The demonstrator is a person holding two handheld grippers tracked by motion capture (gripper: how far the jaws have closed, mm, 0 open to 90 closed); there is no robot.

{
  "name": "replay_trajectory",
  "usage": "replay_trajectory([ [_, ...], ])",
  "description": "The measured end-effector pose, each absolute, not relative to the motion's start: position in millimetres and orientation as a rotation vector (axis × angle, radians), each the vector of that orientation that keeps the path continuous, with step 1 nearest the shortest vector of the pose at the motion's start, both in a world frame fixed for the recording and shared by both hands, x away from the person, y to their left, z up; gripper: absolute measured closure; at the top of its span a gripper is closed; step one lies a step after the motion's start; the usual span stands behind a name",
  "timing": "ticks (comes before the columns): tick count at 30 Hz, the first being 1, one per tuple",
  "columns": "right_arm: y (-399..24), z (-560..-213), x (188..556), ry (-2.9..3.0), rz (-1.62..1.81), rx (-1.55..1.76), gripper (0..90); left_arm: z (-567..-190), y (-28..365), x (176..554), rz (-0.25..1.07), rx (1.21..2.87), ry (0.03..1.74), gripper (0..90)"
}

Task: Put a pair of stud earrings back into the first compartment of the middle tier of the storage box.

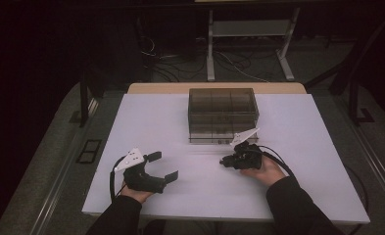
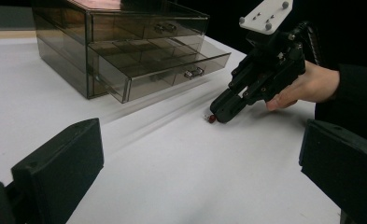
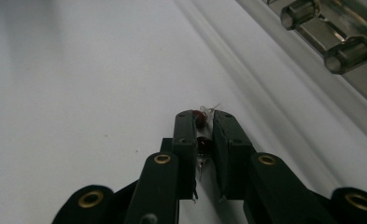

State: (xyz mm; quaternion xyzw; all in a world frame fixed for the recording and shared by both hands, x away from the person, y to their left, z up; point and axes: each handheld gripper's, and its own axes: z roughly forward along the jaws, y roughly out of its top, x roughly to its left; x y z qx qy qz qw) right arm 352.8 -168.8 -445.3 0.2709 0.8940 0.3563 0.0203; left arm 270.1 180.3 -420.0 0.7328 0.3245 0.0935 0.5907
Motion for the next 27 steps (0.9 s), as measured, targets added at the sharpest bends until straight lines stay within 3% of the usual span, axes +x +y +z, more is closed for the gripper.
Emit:
replay_trajectory([
  [27,-166,-408,353,2.819,1.138,0.827,78.6,-421,182,269,0.215,1.704,0.767,0.0],
])
